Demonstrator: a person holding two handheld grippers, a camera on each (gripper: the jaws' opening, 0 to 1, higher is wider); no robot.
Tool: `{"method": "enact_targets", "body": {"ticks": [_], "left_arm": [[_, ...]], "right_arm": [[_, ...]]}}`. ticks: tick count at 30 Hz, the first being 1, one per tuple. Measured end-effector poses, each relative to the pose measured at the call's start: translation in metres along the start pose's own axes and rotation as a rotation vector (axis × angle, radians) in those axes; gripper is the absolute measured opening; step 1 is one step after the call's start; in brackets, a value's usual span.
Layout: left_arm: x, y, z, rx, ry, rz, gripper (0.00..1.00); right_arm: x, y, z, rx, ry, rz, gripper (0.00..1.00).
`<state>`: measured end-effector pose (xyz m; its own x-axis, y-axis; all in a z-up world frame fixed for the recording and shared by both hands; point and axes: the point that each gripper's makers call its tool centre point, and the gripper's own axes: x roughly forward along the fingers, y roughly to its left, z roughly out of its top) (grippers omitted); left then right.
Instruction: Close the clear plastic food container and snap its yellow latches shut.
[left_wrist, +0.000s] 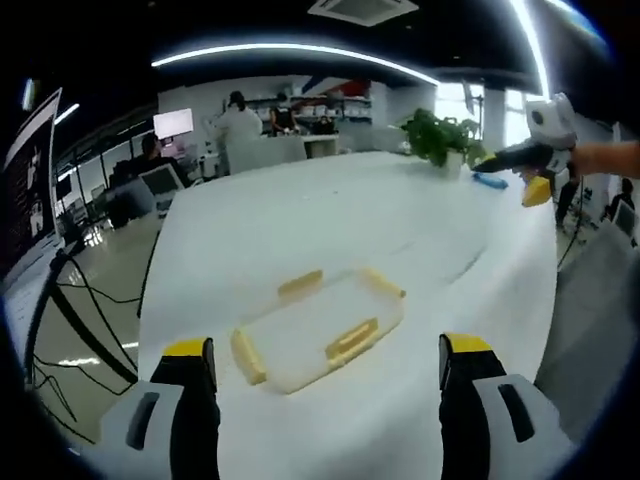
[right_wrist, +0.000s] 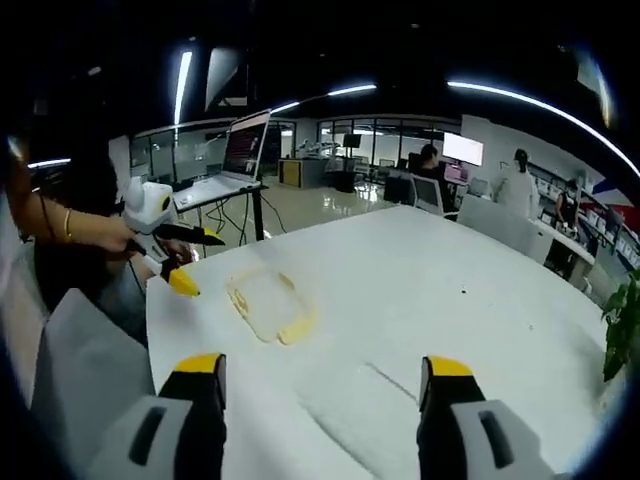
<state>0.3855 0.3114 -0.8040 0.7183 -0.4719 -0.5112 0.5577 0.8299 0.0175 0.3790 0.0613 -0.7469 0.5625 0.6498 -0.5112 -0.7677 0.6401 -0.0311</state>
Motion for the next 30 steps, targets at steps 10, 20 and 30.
{"method": "enact_targets", "body": {"ticks": [10,20,30], "left_arm": [[0.022,0.008,-0.009,0.083,0.093,-0.172,0.88],[0.041,0.029,-0.023,0.21,0.215,-0.234,0.85],[0.061,0.032,-0.032,0.22,0.255,-0.316,0.82]], "right_arm": [[0.048,0.017,0.011,-0.033,0.053,0.163,0.76],[0.091,0.034,0.004,-0.096,0.175,0.277,0.64],[0.143,0.049,-0.004,-0.09,0.279,0.372,0.66]]}}
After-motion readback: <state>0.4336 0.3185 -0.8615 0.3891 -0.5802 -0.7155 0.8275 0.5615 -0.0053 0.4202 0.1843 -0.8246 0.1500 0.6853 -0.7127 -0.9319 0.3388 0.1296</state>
